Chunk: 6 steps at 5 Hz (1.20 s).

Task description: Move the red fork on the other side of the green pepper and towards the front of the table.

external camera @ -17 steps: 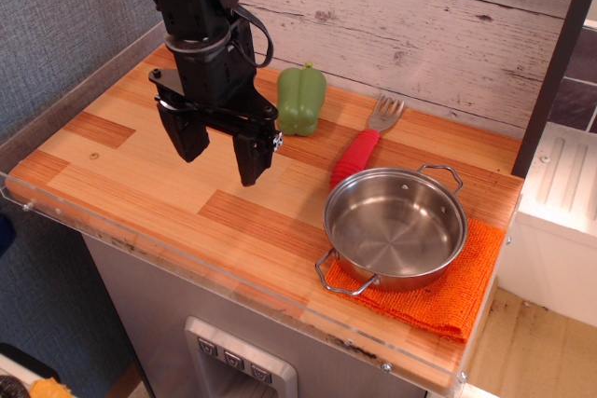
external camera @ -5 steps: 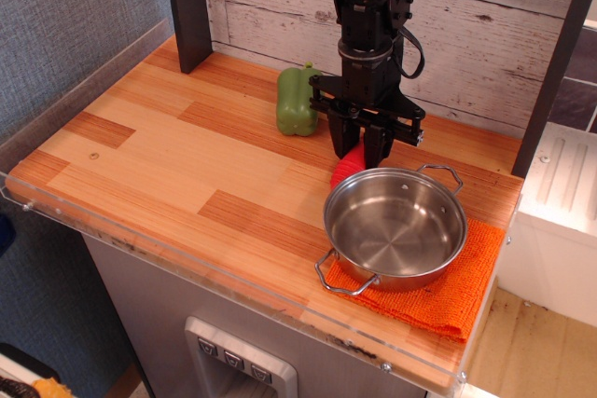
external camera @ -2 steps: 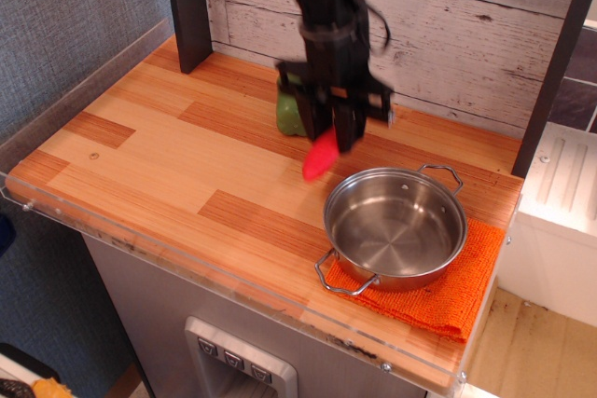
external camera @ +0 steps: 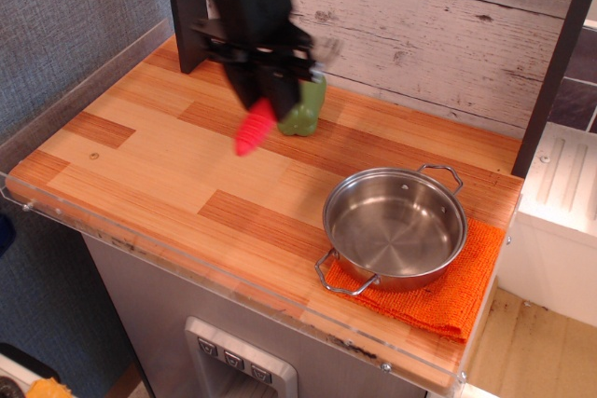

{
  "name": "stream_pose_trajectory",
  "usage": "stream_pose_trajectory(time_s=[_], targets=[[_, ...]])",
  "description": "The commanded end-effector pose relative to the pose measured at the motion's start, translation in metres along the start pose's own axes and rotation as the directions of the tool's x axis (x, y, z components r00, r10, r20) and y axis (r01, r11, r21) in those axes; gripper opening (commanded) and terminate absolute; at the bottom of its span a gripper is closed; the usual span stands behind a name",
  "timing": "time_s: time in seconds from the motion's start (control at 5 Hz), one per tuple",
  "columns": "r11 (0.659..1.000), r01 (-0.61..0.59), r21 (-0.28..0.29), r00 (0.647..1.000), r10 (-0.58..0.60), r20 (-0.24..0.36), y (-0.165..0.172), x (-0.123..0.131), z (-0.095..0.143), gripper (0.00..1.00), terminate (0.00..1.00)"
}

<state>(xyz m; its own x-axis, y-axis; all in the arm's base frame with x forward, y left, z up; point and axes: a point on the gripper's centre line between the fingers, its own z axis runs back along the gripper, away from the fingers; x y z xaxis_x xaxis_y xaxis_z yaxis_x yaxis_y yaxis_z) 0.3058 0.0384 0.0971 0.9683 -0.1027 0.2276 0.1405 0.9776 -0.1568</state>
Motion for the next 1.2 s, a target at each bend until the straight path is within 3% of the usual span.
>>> stream_pose_trajectory(time_s=[0.0, 0.6, 1.0], targets=[[0.984, 0.096, 0.151, 0.986, -0.073, -0.148, 0.071, -0.033, -0.011, 0.0, 0.0], [0.972, 0.036, 0.234, 0.982, 0.009, -0.187, 0.098, -0.045, -0.03, 0.0, 0.0], [0.967, 0.02, 0.253, 0.974, 0.038, -0.224, 0.113, -0.053, -0.043, 0.0, 0.0]])
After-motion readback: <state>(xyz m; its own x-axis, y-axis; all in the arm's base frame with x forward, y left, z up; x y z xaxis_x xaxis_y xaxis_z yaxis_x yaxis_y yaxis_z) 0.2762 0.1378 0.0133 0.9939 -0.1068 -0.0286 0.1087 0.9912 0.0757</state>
